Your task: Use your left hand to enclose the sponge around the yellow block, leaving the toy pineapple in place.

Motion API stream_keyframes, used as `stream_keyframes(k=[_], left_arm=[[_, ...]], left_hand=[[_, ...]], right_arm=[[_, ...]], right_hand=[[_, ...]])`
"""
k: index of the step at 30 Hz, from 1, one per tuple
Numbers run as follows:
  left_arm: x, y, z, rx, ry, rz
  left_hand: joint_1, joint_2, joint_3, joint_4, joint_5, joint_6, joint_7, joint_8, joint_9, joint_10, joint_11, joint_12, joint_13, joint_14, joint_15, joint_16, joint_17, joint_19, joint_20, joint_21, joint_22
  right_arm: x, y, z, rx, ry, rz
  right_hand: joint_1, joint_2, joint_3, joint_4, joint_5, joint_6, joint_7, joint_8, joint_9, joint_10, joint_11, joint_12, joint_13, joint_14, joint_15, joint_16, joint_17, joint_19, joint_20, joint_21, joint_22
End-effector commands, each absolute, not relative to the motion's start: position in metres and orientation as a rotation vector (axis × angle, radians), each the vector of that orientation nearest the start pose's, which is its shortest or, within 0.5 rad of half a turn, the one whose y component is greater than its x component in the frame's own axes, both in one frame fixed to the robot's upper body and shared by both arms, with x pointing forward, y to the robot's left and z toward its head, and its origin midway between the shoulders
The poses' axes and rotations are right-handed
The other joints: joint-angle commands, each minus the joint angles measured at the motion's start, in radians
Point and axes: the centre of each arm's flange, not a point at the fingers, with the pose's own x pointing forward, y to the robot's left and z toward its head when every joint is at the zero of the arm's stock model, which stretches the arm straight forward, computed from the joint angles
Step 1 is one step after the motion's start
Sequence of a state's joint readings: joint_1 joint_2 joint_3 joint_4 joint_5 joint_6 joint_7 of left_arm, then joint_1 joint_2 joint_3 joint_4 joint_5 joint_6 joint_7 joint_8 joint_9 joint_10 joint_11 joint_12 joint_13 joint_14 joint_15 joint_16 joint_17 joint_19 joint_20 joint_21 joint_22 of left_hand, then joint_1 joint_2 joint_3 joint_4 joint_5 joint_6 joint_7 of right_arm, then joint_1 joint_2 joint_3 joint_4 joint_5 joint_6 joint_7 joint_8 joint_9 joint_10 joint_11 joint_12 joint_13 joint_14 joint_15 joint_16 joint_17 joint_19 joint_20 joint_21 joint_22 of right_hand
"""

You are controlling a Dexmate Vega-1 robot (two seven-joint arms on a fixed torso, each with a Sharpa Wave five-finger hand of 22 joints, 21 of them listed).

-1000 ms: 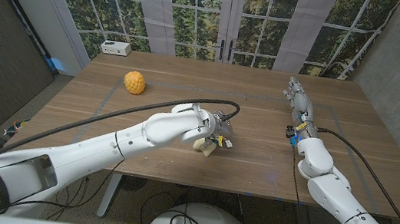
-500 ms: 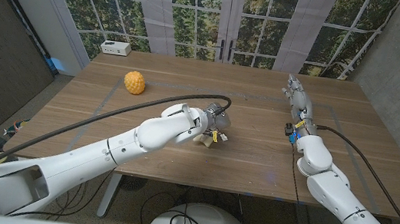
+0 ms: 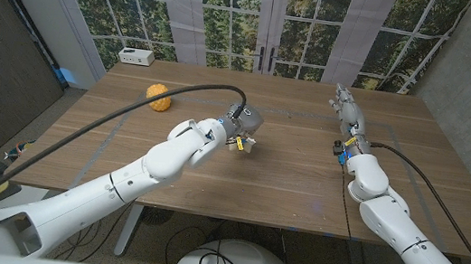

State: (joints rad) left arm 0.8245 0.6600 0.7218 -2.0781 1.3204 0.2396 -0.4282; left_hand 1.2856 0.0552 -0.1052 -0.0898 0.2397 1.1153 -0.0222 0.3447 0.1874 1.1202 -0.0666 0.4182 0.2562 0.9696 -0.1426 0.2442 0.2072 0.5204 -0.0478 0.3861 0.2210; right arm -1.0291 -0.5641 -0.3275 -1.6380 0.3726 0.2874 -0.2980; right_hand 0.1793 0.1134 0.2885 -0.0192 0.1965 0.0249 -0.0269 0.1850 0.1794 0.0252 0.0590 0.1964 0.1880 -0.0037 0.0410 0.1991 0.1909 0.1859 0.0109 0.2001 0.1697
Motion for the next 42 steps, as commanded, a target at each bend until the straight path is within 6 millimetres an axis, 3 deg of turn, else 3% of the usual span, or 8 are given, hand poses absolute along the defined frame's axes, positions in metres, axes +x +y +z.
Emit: stream_keyframes(k=[1,6,16,42], left_arm=[[0.525,0.122,0.019,1.717,-0.737,0.112],[0.528,0.143,0.023,1.575,-0.686,0.120],[0.529,0.179,0.032,1.336,-0.743,0.158],[0.540,0.216,0.044,0.784,-0.884,0.090]], left_hand=[[0.113,0.114,0.041,-0.009,-0.008,0.010,-0.006,0.010,0.033,0.128,-0.128,0.006,0.026,0.008,-0.101,0.005,0.005,0.010,-0.004,0.009,0.002],[0.112,0.112,0.045,-0.010,-0.014,0.009,-0.008,0.010,0.033,0.128,-0.129,0.007,0.031,0.010,-0.101,0.005,0.005,0.011,-0.003,0.011,0.002],[0.112,0.110,0.054,-0.012,-0.024,0.009,-0.004,0.012,0.034,0.124,-0.129,0.007,0.040,0.011,-0.101,0.004,0.006,0.012,0.002,0.015,0.002],[0.108,0.104,0.074,-0.018,-0.044,0.012,0.008,0.017,0.035,0.123,-0.128,0.010,0.065,0.007,-0.100,0.000,0.006,0.005,0.012,0.022,0.002]], right_arm=[[0.585,-0.265,-0.009,-0.125,-0.759,0.027],[0.585,-0.263,-0.004,-0.137,-0.769,0.038],[0.586,-0.260,0.004,-0.142,-0.783,0.042],[0.586,-0.260,0.003,-0.143,-0.786,0.031]], right_hand=[[0.006,-0.002,0.005,-0.002,0.002,0.005,-0.008,0.003,0.001,0.002,0.003,0.002,0.004,0.002,0.004,-0.001,0.001,0.007,0.002,-0.004,0.004],[0.006,-0.002,0.005,-0.002,0.002,0.006,-0.009,0.003,0.001,0.001,0.004,0.002,0.004,0.002,0.004,-0.002,0.001,0.007,0.002,-0.004,0.004],[0.007,-0.002,0.006,-0.002,0.002,0.009,-0.008,0.004,0.001,0.003,0.004,0.002,0.004,0.003,0.003,-0.002,0.001,0.007,0.000,-0.004,0.004],[0.006,-0.004,0.006,-0.003,0.001,0.010,-0.007,0.003,0.001,0.004,0.006,0.002,0.004,0.002,0.003,-0.003,0.001,0.008,-0.001,-0.004,0.004]])
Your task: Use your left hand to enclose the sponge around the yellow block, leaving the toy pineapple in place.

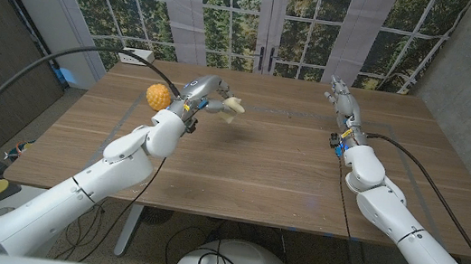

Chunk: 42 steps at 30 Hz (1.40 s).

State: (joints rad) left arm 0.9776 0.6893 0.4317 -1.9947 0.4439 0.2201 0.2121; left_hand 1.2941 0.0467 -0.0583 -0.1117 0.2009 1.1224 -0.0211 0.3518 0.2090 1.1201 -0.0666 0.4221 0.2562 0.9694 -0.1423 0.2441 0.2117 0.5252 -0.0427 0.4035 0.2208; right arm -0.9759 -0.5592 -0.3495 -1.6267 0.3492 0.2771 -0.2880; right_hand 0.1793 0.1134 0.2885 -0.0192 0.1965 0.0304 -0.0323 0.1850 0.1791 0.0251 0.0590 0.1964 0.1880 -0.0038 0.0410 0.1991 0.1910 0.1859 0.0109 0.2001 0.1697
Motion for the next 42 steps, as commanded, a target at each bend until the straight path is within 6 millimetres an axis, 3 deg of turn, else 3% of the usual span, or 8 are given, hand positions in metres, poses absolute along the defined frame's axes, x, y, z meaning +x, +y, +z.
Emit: stream_keyframes(k=[1,17,27,42], left_arm=[[0.541,0.217,0.045,0.766,-0.881,0.072],[0.556,0.235,0.046,0.443,-0.880,-0.079],[0.566,0.246,0.044,0.328,-0.848,-0.189],[0.576,0.255,0.035,0.140,-0.806,-0.287]], left_hand=[[0.100,0.112,0.027,0.004,-0.005,0.005,0.007,0.009,0.014,0.124,-0.128,0.007,0.066,0.008,-0.101,0.000,0.002,0.000,0.007,0.005,0.002],[0.096,0.110,0.037,0.001,-0.011,0.003,0.004,0.010,0.014,0.120,-0.125,0.006,0.079,0.005,-0.101,-0.001,0.003,-0.009,0.015,0.007,0.001],[0.094,0.109,0.043,-0.001,-0.013,-0.002,0.005,0.009,0.015,0.118,-0.126,0.006,0.086,0.002,-0.100,-0.002,0.003,-0.013,0.018,0.008,0.001],[0.091,0.109,0.052,-0.002,-0.015,-0.005,0.009,0.009,0.015,0.115,-0.128,0.006,0.098,0.000,-0.100,-0.003,0.004,-0.018,0.022,0.011,0.001]], right_arm=[[0.586,-0.260,0.003,-0.143,-0.786,0.031],[0.585,-0.259,0.002,-0.144,-0.793,0.028],[0.581,-0.256,0.000,-0.148,-0.797,0.029],[0.548,-0.254,-0.015,-0.157,-0.803,-0.012]], right_hand=[[0.006,-0.004,0.006,-0.003,0.001,0.005,-0.002,0.003,0.001,0.004,0.005,0.002,0.004,0.002,0.003,-0.003,0.000,0.008,-0.001,-0.004,0.004],[0.005,-0.006,0.006,-0.003,0.001,0.008,-0.002,0.004,0.001,0.003,0.005,0.001,0.004,0.002,0.003,-0.003,0.001,0.009,0.000,-0.004,0.004],[0.005,-0.008,0.005,-0.003,0.001,0.010,-0.002,0.004,0.001,0.004,0.006,0.001,0.004,0.004,0.005,-0.002,0.000,0.010,0.001,-0.003,0.004],[0.002,-0.012,0.003,-0.003,0.001,0.017,-0.004,0.006,0.001,0.007,0.007,0.002,0.004,0.006,0.005,-0.002,0.001,0.012,0.002,-0.003,0.004]])
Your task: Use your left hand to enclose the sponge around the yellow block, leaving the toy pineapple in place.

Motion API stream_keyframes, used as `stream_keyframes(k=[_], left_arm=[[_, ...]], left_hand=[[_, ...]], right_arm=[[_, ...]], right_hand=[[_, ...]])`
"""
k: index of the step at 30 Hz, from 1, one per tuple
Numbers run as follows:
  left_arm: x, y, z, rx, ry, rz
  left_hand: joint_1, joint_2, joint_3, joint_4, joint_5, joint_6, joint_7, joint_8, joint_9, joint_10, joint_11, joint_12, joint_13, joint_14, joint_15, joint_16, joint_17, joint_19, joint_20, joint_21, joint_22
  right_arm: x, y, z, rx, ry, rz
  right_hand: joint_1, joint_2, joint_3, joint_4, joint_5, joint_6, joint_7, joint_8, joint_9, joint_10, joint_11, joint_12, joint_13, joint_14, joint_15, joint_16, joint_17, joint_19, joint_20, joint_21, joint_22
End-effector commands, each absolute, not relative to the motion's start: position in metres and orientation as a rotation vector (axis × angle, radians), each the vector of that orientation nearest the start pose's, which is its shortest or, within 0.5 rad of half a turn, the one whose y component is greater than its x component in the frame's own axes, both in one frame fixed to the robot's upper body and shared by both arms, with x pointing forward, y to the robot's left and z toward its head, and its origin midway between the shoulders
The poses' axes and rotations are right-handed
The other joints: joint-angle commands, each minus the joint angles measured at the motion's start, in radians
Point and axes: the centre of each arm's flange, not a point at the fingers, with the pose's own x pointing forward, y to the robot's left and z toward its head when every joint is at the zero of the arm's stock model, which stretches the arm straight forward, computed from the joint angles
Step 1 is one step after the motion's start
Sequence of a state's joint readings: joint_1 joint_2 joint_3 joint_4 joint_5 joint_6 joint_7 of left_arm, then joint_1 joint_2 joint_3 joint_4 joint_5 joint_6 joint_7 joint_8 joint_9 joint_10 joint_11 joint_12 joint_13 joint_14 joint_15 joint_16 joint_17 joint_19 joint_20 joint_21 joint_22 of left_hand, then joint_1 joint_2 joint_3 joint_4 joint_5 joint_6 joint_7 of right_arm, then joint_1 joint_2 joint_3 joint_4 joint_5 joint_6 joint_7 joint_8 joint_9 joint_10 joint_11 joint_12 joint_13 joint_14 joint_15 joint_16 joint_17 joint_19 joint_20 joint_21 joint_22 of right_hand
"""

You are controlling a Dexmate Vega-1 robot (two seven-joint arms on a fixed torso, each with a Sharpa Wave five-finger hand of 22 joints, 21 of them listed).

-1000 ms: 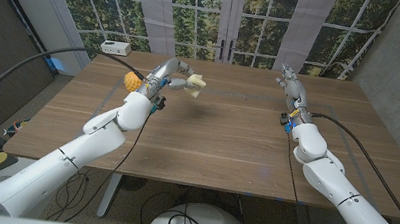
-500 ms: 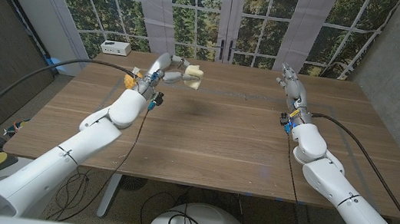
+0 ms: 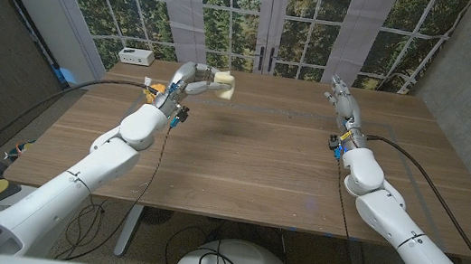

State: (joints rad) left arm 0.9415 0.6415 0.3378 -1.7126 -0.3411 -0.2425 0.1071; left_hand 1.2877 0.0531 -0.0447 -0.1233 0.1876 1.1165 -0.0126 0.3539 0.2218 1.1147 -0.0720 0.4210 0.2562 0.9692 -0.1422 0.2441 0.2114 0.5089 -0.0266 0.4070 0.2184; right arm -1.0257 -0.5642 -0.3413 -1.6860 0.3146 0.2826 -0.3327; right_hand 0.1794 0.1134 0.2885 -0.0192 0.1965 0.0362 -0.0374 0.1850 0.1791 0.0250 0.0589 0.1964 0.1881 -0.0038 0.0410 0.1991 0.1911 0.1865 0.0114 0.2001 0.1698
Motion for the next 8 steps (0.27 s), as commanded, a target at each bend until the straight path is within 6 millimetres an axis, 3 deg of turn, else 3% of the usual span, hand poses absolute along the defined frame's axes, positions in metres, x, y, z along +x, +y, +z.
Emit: stream_keyframes(k=[1,8], left_arm=[[0.5773,0.2551,0.0345,0.140,-0.803,-0.292],[0.5856,0.2574,0.0266,0.118,-0.780,-0.268]], left_hand=[[0.098,0.103,0.039,0.009,-0.002,0.002,0.001,0.008,0.003,0.120,-0.123,0.006,0.098,0.000,-0.100,-0.003,0.005,-0.001,0.006,0.008,0.003],[0.096,0.101,0.043,0.008,-0.003,0.000,0.002,0.007,0.003,0.123,-0.123,0.008,0.103,-0.001,-0.100,-0.002,0.005,-0.004,0.006,0.009,0.003]], right_arm=[[0.5466,-0.2538,-0.0163,-0.154,-0.802,-0.016],[0.5410,-0.2563,-0.0241,-0.140,-0.792,-0.037]], right_hand=[[0.002,-0.012,0.003,-0.002,0.002,0.012,0.002,0.006,0.001,0.007,0.007,0.002,0.004,0.006,0.004,-0.002,0.001,0.012,0.001,-0.003,0.004],[0.002,-0.011,0.003,-0.002,0.002,0.013,0.001,0.006,0.001,0.008,0.007,0.003,0.004,0.007,0.004,-0.002,0.001,0.014,0.001,-0.002,0.004]])
